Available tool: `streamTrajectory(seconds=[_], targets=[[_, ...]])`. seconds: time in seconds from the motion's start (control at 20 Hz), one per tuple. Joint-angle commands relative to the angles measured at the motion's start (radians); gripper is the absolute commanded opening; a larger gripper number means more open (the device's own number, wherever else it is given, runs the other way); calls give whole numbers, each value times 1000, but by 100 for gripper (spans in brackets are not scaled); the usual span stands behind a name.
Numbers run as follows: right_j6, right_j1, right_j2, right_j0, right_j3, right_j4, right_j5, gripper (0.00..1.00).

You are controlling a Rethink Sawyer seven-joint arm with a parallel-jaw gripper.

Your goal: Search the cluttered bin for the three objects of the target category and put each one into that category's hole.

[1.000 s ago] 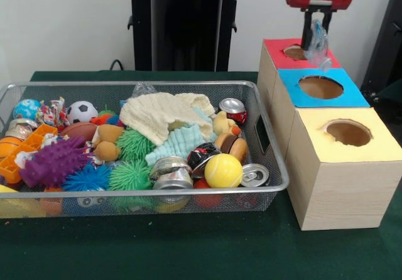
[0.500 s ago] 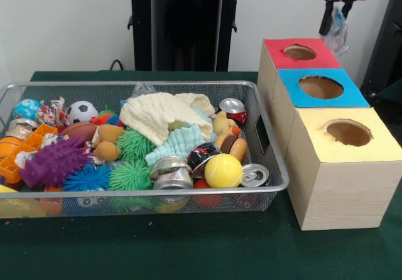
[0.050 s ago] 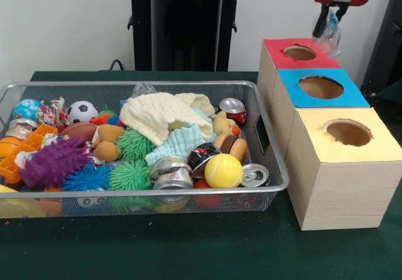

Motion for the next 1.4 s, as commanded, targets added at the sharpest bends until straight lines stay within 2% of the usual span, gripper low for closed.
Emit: streamTrajectory(seconds=[0.05, 0.2, 0.5, 0.8, 1.05, 1.4], targets=[[-15, 67, 1, -1, -87, -109, 212, 0], [-46, 100, 0, 16, -122, -169, 298, 0], [-35, 135, 15, 29, -151, -227, 371, 0], [-27, 118, 29, 16, -117, -245, 371, 0], [-66, 130, 51, 16, -138, -251, 460, 0], [-85, 162, 73, 14, -160, -248, 522, 0]])
